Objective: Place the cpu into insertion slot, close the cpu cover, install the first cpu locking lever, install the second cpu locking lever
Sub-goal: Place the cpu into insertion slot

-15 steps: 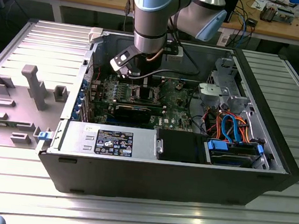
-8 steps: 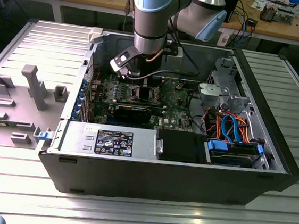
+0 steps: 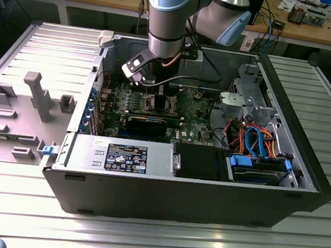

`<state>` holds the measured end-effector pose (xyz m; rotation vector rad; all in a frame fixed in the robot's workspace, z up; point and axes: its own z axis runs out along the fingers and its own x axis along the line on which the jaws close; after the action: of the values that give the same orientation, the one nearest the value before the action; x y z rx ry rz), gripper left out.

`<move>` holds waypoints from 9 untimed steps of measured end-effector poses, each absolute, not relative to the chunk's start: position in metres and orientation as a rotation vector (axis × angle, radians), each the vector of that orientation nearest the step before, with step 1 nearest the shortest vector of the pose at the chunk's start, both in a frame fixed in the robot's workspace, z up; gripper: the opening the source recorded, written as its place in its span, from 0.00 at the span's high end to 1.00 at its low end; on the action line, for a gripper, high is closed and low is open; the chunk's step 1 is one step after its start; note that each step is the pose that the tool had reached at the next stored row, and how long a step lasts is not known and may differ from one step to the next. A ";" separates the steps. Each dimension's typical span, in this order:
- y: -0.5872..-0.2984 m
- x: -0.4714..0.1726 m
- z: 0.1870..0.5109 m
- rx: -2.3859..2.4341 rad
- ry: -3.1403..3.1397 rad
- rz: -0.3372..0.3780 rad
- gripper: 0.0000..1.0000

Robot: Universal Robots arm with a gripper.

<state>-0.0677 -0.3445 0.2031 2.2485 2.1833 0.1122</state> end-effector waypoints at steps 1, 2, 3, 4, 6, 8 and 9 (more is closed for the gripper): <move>-0.344 -0.068 0.204 2.249 2.183 0.112 0.32; -0.344 -0.068 0.205 2.248 2.183 0.112 0.32; -0.344 -0.068 0.206 2.249 2.183 0.112 0.32; -0.344 -0.068 0.208 2.249 2.183 0.112 0.32; -0.344 -0.068 0.209 2.249 2.184 0.112 0.32; -0.344 -0.068 0.209 2.249 2.184 0.112 0.32; -0.344 -0.068 0.209 2.249 2.184 0.112 0.32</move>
<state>-0.0677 -0.3445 0.2093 2.2487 2.1835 0.1120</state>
